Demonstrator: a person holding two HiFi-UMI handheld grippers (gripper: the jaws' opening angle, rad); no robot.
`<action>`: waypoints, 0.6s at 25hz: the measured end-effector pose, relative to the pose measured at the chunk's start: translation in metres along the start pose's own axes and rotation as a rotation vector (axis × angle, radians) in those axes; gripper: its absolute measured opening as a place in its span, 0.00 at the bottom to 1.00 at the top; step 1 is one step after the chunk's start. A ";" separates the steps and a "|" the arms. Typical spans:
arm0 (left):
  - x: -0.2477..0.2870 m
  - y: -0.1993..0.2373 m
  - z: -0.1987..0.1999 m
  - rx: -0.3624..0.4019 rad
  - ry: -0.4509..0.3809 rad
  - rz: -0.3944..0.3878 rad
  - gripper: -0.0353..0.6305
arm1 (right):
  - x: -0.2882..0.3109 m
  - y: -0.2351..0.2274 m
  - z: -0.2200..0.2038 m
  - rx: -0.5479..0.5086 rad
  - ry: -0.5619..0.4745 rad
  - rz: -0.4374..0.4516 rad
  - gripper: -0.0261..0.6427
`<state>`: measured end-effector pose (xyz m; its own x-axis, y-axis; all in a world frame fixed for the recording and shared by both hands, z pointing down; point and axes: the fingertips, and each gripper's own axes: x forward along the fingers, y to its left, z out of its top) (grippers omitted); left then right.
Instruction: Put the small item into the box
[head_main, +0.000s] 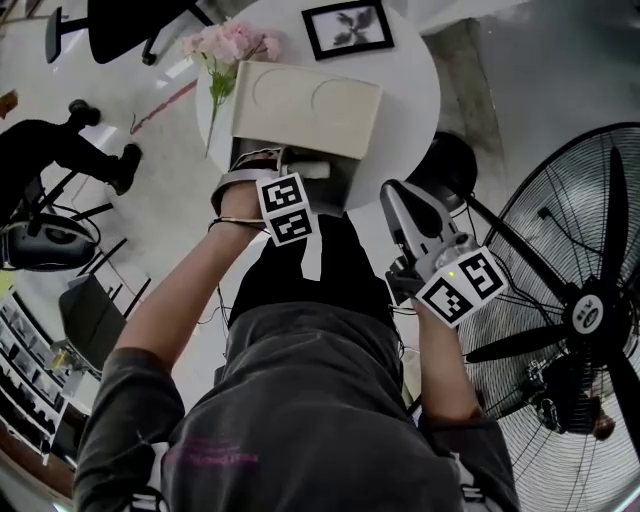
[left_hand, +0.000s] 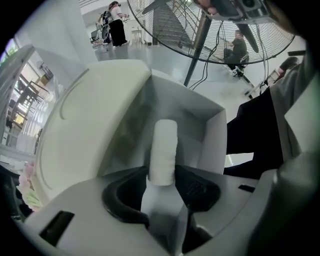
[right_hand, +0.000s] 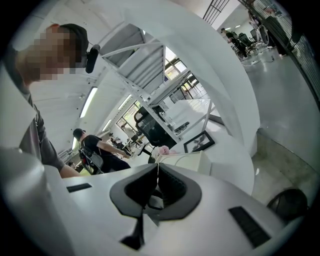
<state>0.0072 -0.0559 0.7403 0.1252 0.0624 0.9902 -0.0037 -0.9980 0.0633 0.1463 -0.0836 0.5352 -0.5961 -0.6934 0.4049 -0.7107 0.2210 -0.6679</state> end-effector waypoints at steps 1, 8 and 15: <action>-0.001 0.000 0.000 -0.002 -0.002 0.003 0.35 | 0.000 0.000 0.000 -0.001 0.000 0.001 0.07; -0.025 0.001 0.002 -0.071 -0.065 0.023 0.38 | 0.000 0.011 0.009 -0.007 -0.016 0.017 0.07; -0.070 0.002 0.000 -0.139 -0.186 0.077 0.38 | 0.001 0.031 0.020 -0.043 -0.035 0.034 0.07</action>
<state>-0.0013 -0.0619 0.6713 0.3002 -0.0301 0.9534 -0.1551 -0.9877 0.0177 0.1315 -0.0911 0.5023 -0.6072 -0.7084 0.3598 -0.7062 0.2737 -0.6530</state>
